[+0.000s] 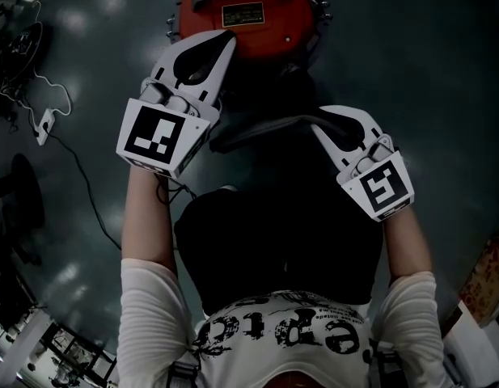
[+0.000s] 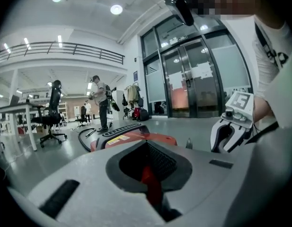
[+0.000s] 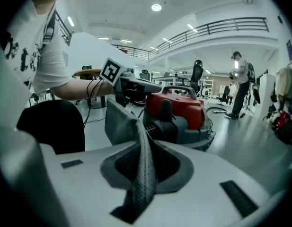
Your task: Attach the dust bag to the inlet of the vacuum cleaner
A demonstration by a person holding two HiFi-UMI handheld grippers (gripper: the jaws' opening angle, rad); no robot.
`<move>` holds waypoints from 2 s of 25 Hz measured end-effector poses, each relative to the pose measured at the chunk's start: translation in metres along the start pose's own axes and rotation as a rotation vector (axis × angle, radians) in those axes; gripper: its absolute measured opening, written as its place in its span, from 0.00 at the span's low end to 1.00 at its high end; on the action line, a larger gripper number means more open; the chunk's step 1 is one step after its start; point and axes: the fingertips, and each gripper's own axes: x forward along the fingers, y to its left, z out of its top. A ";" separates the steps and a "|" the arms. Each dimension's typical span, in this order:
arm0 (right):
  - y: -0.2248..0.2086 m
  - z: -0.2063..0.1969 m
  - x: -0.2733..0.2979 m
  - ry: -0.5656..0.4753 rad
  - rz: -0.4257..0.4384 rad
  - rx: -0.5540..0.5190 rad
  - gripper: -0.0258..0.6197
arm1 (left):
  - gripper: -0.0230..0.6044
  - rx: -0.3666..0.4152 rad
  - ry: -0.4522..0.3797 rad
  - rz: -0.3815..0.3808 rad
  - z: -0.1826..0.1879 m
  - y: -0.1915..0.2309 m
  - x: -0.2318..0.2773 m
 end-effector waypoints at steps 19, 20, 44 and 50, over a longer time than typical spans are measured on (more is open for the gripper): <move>-0.009 0.003 0.004 0.043 -0.012 0.002 0.11 | 0.04 0.031 -0.007 -0.038 0.000 -0.002 0.000; -0.009 0.002 0.004 0.047 -0.002 -0.004 0.11 | 0.04 0.037 -0.003 -0.040 0.000 -0.002 0.000; -0.045 0.220 -0.134 -0.280 -0.251 0.407 0.07 | 0.04 -0.413 -0.114 0.133 0.182 0.012 -0.081; -0.051 0.353 -0.239 -0.385 -0.440 0.283 0.04 | 0.04 -0.375 -0.077 0.177 0.307 0.003 -0.138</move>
